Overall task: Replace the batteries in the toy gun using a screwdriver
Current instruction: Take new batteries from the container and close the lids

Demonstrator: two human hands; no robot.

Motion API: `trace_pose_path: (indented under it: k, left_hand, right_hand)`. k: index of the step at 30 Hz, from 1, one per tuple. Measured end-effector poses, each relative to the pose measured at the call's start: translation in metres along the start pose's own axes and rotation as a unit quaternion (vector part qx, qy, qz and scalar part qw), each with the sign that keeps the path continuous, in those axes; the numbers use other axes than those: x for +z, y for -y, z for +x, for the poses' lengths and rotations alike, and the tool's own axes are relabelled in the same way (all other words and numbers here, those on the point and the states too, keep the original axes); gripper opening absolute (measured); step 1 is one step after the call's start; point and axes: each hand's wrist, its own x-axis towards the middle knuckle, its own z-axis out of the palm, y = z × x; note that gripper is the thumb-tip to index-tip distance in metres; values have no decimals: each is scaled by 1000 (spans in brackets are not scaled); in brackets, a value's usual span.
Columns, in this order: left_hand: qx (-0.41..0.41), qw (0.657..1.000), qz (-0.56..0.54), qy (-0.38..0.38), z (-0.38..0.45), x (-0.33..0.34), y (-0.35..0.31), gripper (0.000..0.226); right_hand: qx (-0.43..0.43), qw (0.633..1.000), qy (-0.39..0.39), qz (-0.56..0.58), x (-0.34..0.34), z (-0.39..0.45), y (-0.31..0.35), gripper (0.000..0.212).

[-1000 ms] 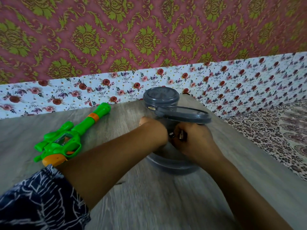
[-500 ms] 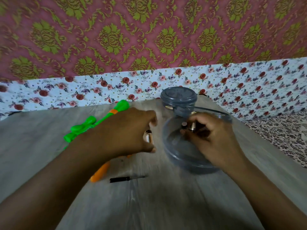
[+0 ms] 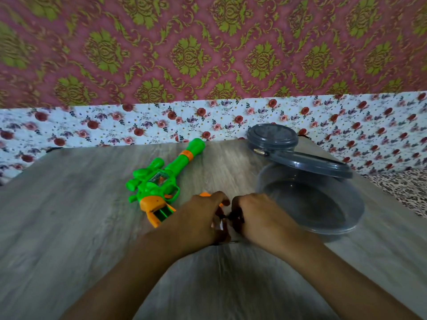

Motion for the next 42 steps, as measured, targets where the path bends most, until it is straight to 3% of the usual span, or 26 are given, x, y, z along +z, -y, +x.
trace_pose_path:
  k: [4,12,26,31,35,38,42]
  left_hand:
    - [0,1000,-5,-14,-3,7,3,59]
    - [-19,999,8,-41,-4,18,8,53]
    - [-10,998,39,-38,-6,26,8,51]
    - [-11,998,24,-59,-6,22,3,49]
    - [9,993,-4,-119,-2,23,-19,46]
    - [38,989,-34,-140,7,32,-42,57]
    - [21,989,-34,-146,28,46,-61,80]
  right_hand:
    - [29,999,24,4,5,2,5,24]
    - [-24,996,82,-12,6,-11,-2,32]
    - [-51,997,54,-19,-7,-23,-1,22]
    - [-68,997,-19,27,-31,-29,-2,16]
    - [-16,989,-132,70,-71,-31,-32,6]
    - [42,985,-165,-42,-86,-18,-75,25]
    - [136,973,-67,-174,-88,-1,-121,75]
